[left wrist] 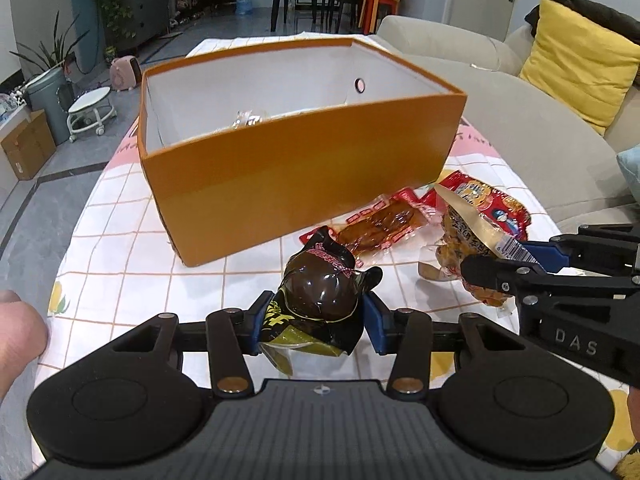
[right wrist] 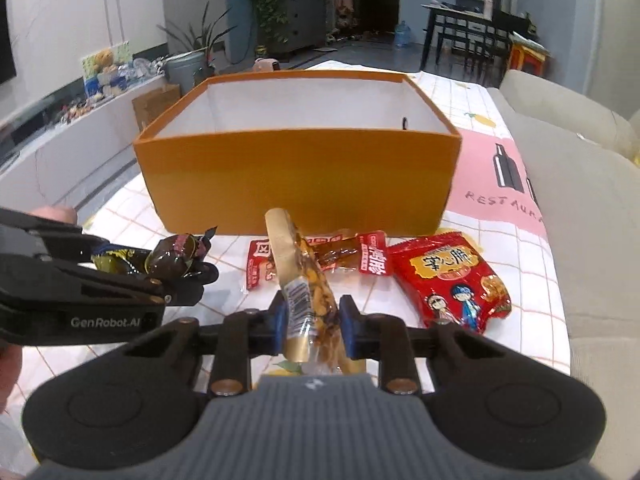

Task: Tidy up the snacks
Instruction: 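Carry the brown pouch and peanut bag over the orange box with both tools, then open both tools to drop the brown pouch and peanut bag into the box, then move both tools back beside the box toward the two red snack packs, then grasp the red spicy-strip bag with the right tool while the left tool reaches the braised snack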

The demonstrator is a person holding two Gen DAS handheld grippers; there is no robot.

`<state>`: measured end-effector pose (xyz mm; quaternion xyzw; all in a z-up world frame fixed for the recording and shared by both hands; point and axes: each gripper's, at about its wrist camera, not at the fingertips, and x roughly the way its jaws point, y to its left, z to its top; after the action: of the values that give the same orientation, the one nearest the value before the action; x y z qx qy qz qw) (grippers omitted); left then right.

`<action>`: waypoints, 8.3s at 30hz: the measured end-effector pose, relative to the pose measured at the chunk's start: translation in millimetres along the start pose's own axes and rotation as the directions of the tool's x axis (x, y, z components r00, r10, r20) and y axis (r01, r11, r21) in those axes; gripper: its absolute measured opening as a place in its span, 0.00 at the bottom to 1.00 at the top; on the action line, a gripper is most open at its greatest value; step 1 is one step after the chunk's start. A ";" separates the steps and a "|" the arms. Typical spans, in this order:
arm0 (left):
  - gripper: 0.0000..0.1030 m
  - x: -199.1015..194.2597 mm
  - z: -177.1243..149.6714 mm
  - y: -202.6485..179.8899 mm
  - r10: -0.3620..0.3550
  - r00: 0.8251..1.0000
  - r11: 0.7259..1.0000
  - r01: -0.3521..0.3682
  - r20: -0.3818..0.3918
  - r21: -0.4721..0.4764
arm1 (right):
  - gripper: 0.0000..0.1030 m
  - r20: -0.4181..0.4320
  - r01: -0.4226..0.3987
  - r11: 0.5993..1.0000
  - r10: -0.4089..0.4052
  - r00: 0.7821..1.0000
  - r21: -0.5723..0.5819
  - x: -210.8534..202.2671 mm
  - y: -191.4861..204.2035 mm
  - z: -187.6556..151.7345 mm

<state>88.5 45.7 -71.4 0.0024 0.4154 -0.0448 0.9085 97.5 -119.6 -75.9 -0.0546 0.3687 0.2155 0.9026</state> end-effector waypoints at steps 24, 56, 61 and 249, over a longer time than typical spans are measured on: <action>0.50 -42.8 83.1 -2.9 -0.008 0.980 0.999 -0.003 0.201 0.054 | 0.22 0.162 -0.038 0.998 0.029 0.986 0.054 -49.7 -10.1 57.7; 0.50 61.5 162.6 85.7 0.089 0.996 0.995 -0.089 -0.018 -0.035 | 0.22 0.135 0.078 0.971 -0.048 0.990 -0.224 83.6 28.7 190.4; 0.50 81.5 156.6 86.6 0.111 0.990 0.994 -0.110 -0.083 0.015 | 0.22 0.073 0.087 0.956 -0.069 0.995 -0.280 106.3 27.5 186.8; 0.68 78.0 13.2 -66.9 -0.083 0.986 0.973 0.111 -0.143 0.204 | 0.81 -0.099 0.035 0.999 -0.034 0.994 0.006 86.6 -111.3 12.0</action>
<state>143.6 -27.7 -119.4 0.0817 0.4677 -0.1329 0.8700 208.0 -186.6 -133.6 -0.0680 0.4129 0.1956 0.8869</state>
